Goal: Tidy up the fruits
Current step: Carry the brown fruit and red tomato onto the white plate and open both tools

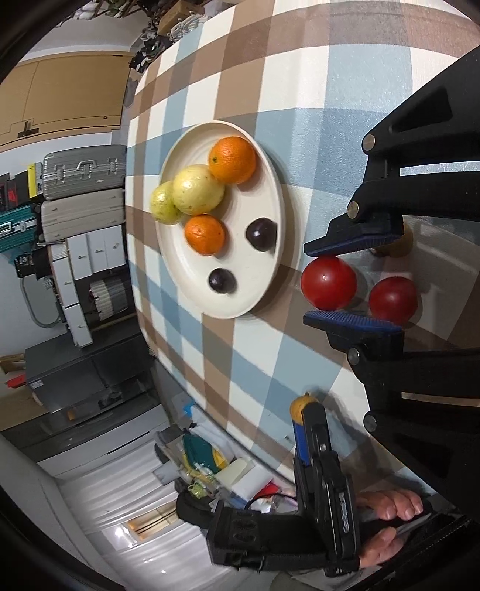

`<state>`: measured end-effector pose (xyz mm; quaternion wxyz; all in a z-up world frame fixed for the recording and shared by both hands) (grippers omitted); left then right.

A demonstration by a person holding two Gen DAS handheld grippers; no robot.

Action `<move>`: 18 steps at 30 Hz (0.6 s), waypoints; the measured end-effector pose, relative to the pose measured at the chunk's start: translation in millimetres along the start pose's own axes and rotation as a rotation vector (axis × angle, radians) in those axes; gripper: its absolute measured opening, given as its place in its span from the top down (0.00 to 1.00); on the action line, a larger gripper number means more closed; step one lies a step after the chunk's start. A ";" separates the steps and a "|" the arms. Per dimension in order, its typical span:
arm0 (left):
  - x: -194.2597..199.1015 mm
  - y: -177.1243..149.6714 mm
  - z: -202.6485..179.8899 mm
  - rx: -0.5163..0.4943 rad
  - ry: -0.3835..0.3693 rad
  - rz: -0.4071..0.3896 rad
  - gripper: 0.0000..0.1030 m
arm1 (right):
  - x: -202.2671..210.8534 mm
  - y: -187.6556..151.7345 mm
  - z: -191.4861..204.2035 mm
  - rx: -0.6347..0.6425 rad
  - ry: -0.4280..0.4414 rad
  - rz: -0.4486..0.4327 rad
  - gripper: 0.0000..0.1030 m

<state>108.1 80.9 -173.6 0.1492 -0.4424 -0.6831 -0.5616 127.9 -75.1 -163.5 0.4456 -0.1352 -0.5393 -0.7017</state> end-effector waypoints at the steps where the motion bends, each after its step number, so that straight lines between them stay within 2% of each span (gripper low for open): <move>1: 0.6 1.9 -0.1 0.003 0.002 -0.003 0.75 | 3.8 1.3 1.1 -0.002 0.011 -0.011 0.70; 8: 4.2 17.4 -10.1 -0.023 0.008 -0.019 0.75 | 27.3 13.4 12.2 0.020 0.064 -0.084 0.70; 18: 5.7 59.2 -24.8 -0.050 0.002 -0.065 0.75 | 41.0 33.1 12.5 0.024 0.091 -0.132 0.70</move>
Point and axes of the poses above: each gripper's, at about its wrist camera, not at the fingertips, and x roughly against the way its jaws point, z to its left, y to its top, the point moved 5 cm from there along -x, roughly the way its jaws point, and after that the axes turned 9 degrees about -x, right-handed, at the moved point
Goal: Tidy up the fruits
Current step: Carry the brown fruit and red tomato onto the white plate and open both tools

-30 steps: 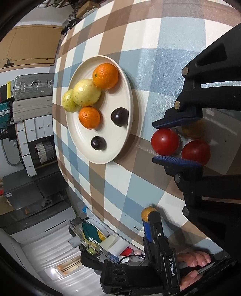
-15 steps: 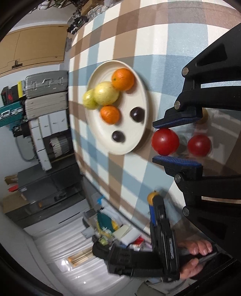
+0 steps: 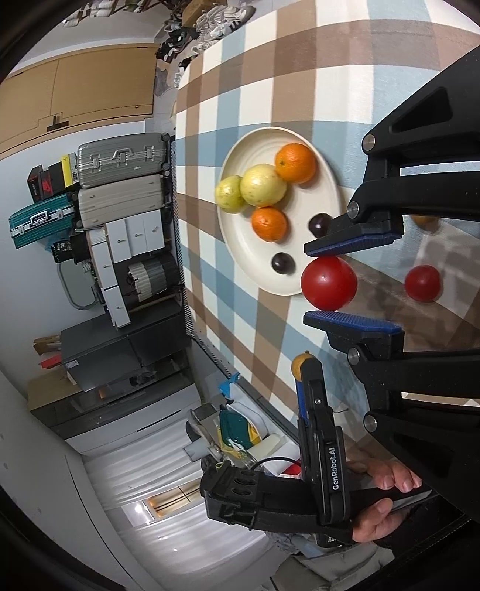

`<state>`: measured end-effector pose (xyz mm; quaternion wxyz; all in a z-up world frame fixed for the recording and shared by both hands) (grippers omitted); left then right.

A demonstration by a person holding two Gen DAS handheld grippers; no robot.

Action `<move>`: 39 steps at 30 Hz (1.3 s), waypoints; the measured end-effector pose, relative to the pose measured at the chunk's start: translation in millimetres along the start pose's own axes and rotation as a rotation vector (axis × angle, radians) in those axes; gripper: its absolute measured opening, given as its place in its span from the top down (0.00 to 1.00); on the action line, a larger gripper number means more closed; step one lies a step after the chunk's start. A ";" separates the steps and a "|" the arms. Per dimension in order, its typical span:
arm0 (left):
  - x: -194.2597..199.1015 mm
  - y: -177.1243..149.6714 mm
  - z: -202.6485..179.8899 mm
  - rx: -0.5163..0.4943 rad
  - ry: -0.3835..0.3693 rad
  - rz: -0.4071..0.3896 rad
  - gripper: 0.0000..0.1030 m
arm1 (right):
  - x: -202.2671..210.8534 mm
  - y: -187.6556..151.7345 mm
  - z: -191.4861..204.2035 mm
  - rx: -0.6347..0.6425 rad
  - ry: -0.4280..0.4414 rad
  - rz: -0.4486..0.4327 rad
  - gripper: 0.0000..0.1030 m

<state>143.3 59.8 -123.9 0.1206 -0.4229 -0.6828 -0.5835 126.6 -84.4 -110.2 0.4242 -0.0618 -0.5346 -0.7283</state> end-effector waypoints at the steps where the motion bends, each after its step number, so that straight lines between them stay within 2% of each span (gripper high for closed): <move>1: -0.9 4.5 -1.6 -0.006 0.000 -0.002 0.75 | 0.8 2.6 -0.1 0.003 0.002 -0.005 0.70; 10: -17.2 38.6 -14.4 -0.035 -0.017 0.001 0.75 | -1.2 27.9 -6.5 -0.011 0.017 -0.040 0.70; 21: -61.2 69.9 -25.8 -0.058 -0.062 0.054 0.75 | -14.9 60.0 -26.4 -0.052 0.016 -0.048 0.70; 39: -112.1 71.4 -29.2 -0.083 -0.102 0.144 0.75 | -59.3 57.4 -61.0 -0.094 -0.004 0.040 0.70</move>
Point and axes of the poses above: each gripper's, at about its wrist camera, not at the fingertips, and x roughly against the way its jaws point, z to its left, y to its top, the point moved 5 cm from there along -x, roughly the way its jaws point, and after that the axes turned 9 degrees about -x, right-handed, at the moved point
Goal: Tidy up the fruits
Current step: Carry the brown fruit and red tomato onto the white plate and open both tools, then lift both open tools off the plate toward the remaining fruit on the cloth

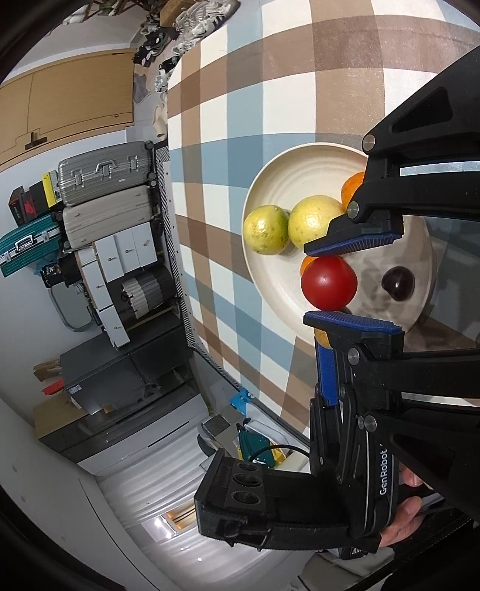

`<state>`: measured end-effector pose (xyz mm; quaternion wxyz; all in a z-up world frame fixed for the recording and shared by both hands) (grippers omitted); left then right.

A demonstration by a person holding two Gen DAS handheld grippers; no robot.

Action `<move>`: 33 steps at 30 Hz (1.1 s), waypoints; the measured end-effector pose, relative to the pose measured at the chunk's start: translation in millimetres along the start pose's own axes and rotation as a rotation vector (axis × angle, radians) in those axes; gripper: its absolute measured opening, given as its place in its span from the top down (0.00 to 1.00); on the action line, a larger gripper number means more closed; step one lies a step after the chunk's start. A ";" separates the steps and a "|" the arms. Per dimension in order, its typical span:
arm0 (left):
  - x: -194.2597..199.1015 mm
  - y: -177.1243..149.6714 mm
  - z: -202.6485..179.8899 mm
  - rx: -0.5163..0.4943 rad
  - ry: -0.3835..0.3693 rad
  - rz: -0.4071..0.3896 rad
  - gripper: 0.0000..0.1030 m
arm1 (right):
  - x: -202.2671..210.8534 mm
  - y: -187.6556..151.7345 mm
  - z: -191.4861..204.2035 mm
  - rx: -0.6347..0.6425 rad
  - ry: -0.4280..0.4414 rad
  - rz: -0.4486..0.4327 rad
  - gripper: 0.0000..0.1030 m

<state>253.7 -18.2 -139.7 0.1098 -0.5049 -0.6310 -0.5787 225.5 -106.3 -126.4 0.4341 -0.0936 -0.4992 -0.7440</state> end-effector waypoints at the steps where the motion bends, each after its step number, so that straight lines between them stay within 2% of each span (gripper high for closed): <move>1: -1.5 0.0 -0.4 -0.001 -0.003 0.002 0.75 | -0.6 -0.8 -1.2 -0.001 -0.003 0.003 0.70; 6: -6.7 1.5 -2.3 0.001 0.000 0.004 0.75 | -6.1 -3.9 -7.7 -0.012 -0.022 0.024 0.69; 7: -7.6 1.9 -2.5 0.003 -0.003 0.006 0.74 | -6.6 -3.7 -8.5 -0.014 -0.026 0.024 0.68; 9: -6.4 2.3 -3.0 0.005 0.002 0.004 0.74 | -4.0 -2.2 -11.5 -0.025 -0.045 0.010 0.51; 17: 12.0 2.3 -3.2 0.005 0.019 -0.031 0.74 | 16.3 1.6 -10.2 -0.026 -0.041 -0.039 0.50; 19: 17.0 0.8 -4.7 0.002 0.025 -0.036 0.74 | 20.2 1.6 -11.1 -0.037 -0.042 -0.045 0.47; 21: 22.3 -1.3 -6.8 -0.003 0.028 -0.044 0.73 | 23.2 0.5 -10.7 -0.042 -0.039 -0.043 0.39; 25: 32.6 -7.0 -10.9 0.002 0.039 -0.060 0.62 | 34.4 -2.4 -3.8 -0.022 -0.041 -0.061 0.36; 33: 52.1 -20.0 -21.5 -0.002 0.070 -0.085 0.43 | 59.6 -4.9 1.5 -0.015 -0.065 -0.131 0.19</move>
Point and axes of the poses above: each gripper's, at about its wrist camera, not at the fingertips, and x roughly against the way its jaws point, z to its left, y to its top, the point moved 5 cm from there along -x, roughly the way its jaws point, and after that the axes turned 9 degrees about -x, right-handed, at the moved point
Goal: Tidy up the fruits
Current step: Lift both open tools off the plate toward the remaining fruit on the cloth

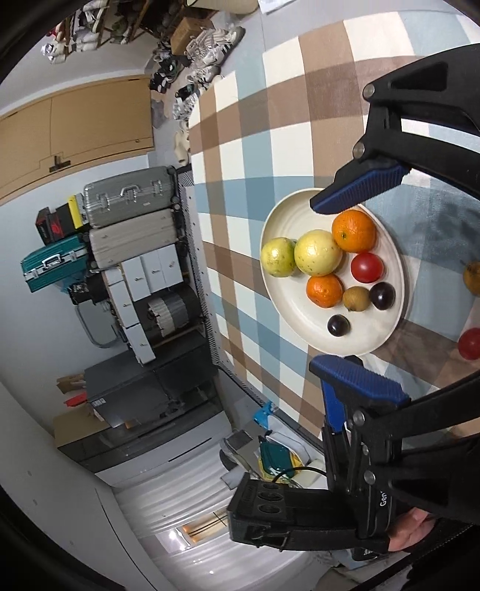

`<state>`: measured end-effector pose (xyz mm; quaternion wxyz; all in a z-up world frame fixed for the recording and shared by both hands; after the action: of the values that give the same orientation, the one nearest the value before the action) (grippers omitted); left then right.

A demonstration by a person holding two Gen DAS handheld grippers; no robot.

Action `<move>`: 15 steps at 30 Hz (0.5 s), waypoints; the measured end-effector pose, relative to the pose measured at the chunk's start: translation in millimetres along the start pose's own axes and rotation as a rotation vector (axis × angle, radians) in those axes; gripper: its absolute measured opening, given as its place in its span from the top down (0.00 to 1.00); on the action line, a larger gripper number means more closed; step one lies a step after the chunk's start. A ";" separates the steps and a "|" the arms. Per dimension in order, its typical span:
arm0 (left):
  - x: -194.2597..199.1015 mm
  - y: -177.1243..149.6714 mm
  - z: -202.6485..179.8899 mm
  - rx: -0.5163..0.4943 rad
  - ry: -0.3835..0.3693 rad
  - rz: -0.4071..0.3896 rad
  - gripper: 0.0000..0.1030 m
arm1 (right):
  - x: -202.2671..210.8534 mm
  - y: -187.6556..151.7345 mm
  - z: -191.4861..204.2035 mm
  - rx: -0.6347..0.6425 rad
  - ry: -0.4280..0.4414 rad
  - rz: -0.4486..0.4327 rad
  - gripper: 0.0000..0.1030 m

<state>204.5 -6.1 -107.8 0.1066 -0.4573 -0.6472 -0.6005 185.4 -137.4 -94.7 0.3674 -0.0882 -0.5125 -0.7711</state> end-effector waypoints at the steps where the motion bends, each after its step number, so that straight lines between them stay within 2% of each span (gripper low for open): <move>1: 2.6 -1.3 -0.7 0.001 0.004 -0.004 0.40 | 2.9 -0.3 0.1 -0.003 0.000 -0.005 0.19; 4: 10.2 -5.7 -1.5 0.012 0.024 -0.017 0.30 | 11.2 -2.1 -0.7 -0.006 0.001 -0.021 0.16; 8: 18.1 -14.0 -0.8 0.036 0.039 -0.024 0.23 | 21.7 -7.4 -5.0 0.000 -0.027 -0.031 0.08; 15: 21.2 -31.0 -7.5 0.041 0.069 -0.002 0.20 | 38.2 -21.2 -10.6 0.019 -0.046 -0.045 0.04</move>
<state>167.3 1.5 -112.3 0.1379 -0.4335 -0.6558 -0.6025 146.7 -160.3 -95.4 0.3390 -0.0910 -0.5298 -0.7721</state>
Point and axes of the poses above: each gripper's, at about its wrist camera, not at the fingertips, and x roughly against the way its jaws point, z to its left, y to its top, the point moved 5 cm from there along -x, roughly the way its jaws point, and after that the axes turned 9 degrees about -x, right-handed, at the moved point
